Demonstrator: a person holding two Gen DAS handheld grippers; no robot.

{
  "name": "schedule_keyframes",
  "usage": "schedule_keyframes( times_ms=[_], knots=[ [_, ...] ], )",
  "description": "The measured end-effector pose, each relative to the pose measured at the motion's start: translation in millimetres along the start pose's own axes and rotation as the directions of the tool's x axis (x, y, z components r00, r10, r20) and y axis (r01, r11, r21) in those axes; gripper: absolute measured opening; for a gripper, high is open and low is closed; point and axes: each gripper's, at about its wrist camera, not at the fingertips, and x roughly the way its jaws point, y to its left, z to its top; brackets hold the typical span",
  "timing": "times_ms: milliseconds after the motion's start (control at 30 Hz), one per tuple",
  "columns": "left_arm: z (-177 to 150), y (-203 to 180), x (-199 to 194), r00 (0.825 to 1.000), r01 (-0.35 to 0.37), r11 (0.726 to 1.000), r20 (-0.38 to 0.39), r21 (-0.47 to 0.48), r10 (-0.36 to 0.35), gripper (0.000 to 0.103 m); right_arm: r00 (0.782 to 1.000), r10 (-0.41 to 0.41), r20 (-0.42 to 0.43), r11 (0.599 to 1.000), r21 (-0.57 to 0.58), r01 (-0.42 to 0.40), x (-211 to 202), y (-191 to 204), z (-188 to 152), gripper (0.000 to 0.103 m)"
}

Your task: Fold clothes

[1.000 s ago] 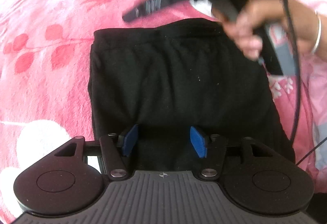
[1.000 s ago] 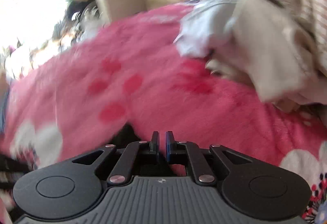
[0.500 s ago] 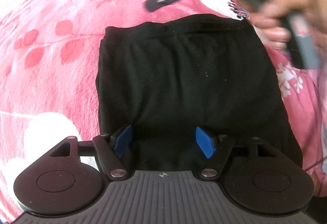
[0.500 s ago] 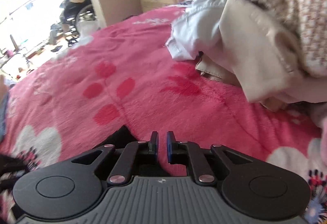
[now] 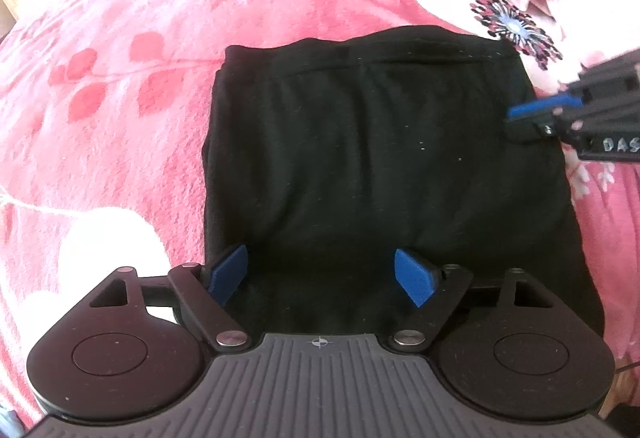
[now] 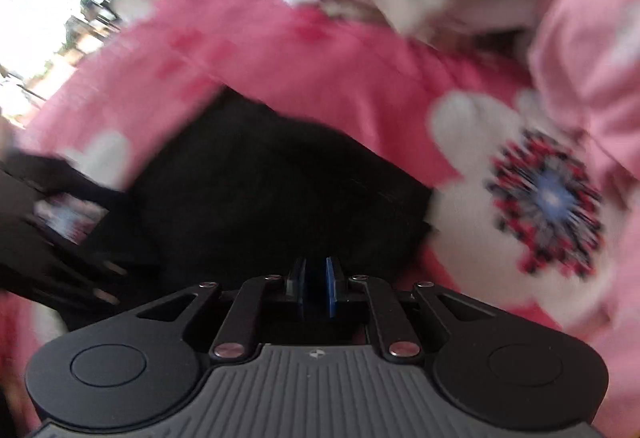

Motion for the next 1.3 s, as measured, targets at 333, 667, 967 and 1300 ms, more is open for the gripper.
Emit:
schedule_keyframes(
  times_ms=[333,667,967,1300],
  knots=[
    [-20.5,-14.2,-7.4,1.000,-0.031,1.000,0.005,-0.002,0.031,0.087,0.982,0.185,0.037,0.967,-0.186,-0.176,-41.8,46.2,-34.5,0.014],
    [-11.9,-16.3,-0.1,1.000,-0.012,0.995,0.010,0.098,0.011,0.090,0.973,0.209,-0.098,0.880,-0.415,-0.231,-36.8,98.9,-90.7,0.014],
    [-15.2,-14.2,-4.0,0.999,-0.032,0.995,0.016,0.098,0.031,0.090,0.969,0.209,-0.130,0.818,-0.520,-0.246,-26.5,126.5,-112.8,0.014],
    [-13.1,-1.1,-8.6,1.000,0.010,1.000,0.021,0.026,-0.011,0.091,0.928,0.266,-0.260,0.792,-0.489,-0.365,-25.5,138.7,-136.3,0.014]
  ],
)
